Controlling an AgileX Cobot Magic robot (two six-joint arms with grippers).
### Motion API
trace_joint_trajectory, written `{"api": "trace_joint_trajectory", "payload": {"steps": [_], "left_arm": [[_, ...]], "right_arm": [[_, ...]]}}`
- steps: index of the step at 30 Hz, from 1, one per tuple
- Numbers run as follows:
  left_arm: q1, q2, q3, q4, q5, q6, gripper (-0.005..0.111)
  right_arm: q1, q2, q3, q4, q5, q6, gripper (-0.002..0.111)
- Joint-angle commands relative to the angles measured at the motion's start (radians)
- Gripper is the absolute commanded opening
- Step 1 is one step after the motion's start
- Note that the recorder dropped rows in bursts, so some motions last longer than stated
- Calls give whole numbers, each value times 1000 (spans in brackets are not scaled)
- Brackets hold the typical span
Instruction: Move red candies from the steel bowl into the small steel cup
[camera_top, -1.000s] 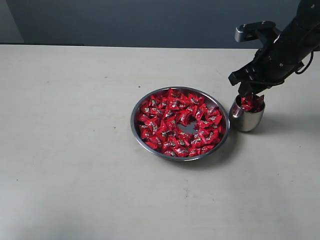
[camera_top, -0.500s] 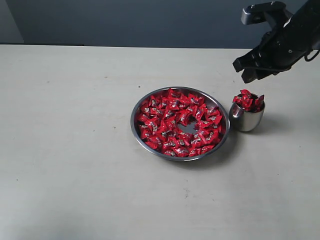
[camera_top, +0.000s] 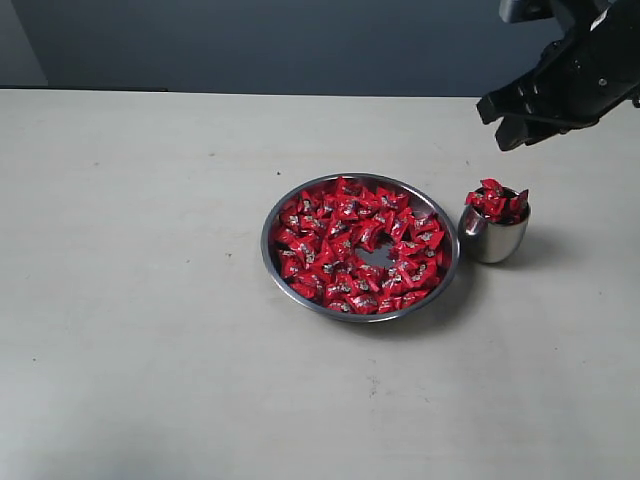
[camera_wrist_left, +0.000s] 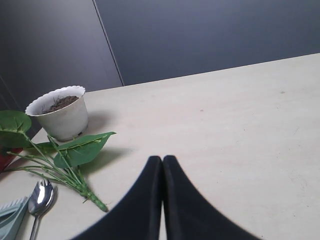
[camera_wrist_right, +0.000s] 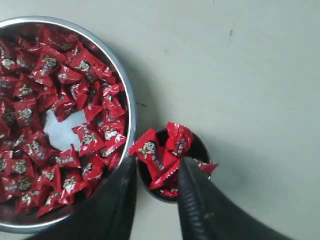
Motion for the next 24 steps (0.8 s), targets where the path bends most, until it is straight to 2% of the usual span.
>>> {"api": "trace_joint_trajectory", "payload": {"steps": [1,2,8,24], "left_arm": [[-3,-4,4,5,-11,-4,0],[-3,-4,4,5,-11,-4,0],[-3,-4,4,5,-11,-4,0],[-3,-4,4,5,-11,-4,0]], "right_arm": [[-5,-89,1,-26,40,28,5],[-5,-114,1,-28,45,31,-1],[-5,-261,27,-54,55,66,-1],[-5,-845,372,-136,-14,137,-1]]}}
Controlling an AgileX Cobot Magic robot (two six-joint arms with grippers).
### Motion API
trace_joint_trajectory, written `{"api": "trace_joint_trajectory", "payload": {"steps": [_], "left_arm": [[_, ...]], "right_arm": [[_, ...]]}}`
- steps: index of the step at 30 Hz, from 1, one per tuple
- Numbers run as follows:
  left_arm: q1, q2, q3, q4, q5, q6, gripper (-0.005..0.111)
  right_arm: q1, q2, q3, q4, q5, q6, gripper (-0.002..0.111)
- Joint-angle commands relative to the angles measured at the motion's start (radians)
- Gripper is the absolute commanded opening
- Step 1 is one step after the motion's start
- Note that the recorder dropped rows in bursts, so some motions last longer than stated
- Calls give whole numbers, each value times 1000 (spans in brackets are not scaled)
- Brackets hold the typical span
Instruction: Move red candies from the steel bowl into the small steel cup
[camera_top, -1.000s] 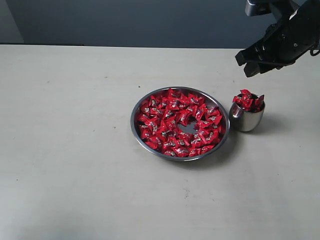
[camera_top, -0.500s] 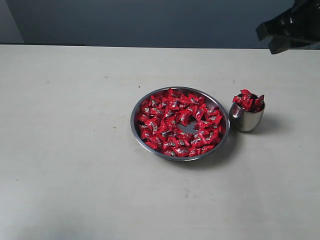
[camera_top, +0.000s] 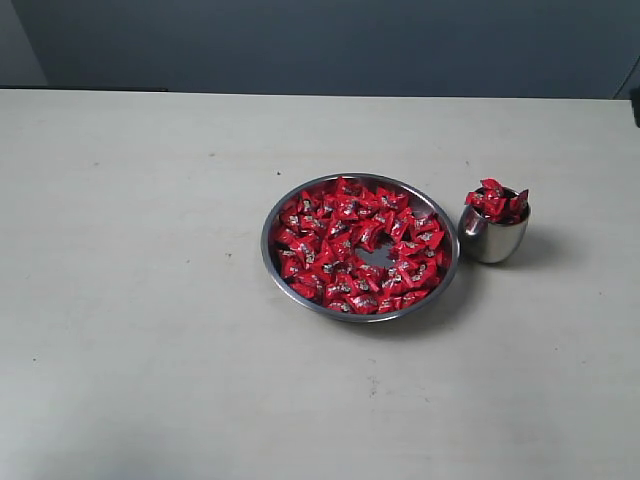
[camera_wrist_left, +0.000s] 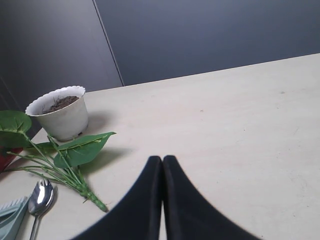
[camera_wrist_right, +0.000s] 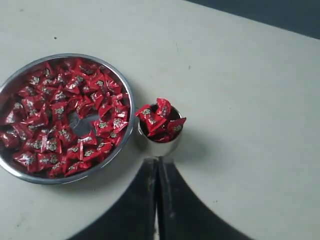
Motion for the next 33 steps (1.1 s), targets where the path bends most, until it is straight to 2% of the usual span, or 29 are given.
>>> {"api": "trace_joint_trajectory", "payload": {"steps": [1,8,14,26,29,33], "left_arm": [[-3,-4,4,5,-11,-4,0],[-3,-4,4,5,-11,-4,0],[-3,-4,4,5,-11,-4,0],[-3,-4,4,5,-11,-4,0],[-3,-4,4,5,-11,-4,0],[-3,-4,4,5,-11,-4,0]], "right_arm": [[-5,-177,74,-46,-29,48,-1],[-5,-412,103,-64,-43,70,-1],[-5,-528,103,-64,-34,115,-1],[-5,-600,103,-99,-15,103,-1],[-5,-600,105,-150,47,103,-1],[-5,-637,214,-207,-18,141,-1]]}}
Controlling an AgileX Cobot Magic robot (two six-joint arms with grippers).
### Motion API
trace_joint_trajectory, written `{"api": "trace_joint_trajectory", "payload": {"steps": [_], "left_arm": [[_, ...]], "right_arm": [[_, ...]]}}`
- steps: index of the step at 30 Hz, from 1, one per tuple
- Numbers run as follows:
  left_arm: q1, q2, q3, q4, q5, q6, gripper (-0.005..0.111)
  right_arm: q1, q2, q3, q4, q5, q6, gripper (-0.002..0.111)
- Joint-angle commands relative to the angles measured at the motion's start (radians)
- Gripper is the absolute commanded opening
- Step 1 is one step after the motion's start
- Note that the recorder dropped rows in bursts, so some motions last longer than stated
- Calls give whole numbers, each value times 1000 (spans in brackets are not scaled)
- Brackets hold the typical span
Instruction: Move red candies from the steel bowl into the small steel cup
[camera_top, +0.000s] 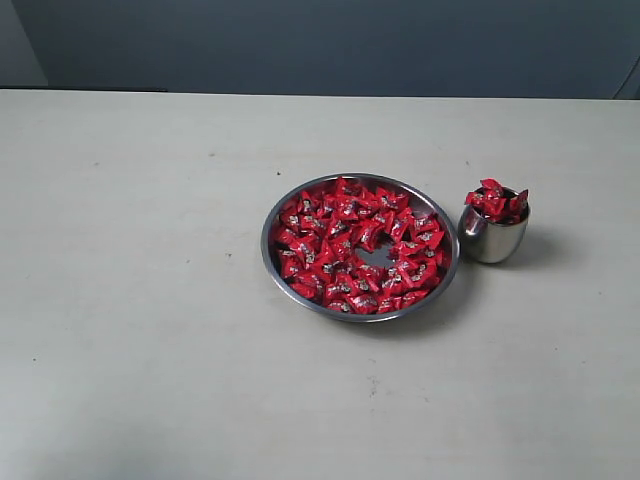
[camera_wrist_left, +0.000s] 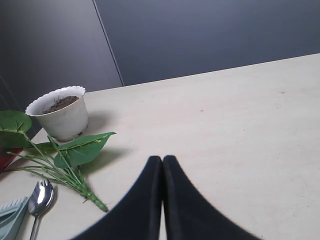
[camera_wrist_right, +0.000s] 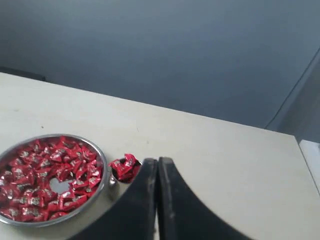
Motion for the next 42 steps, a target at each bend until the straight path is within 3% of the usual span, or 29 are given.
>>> {"api": "trace_joint_trajectory", "payload": {"steps": [1,9,15,42], "left_arm": [[-3,-4,4,5,-11,-4,0],[-3,-4,4,5,-11,-4,0],[-3,-4,4,5,-11,-4,0],[-3,-4,4,5,-11,-4,0]], "right_arm": [[-6,-51,134,-74,-90,42,-1],[-156,-198,559,-54,-449,142,-1],[-192,-276,762,-16,-558,142,-1],[-192,-356,855,56,-507,144,-1]]}}
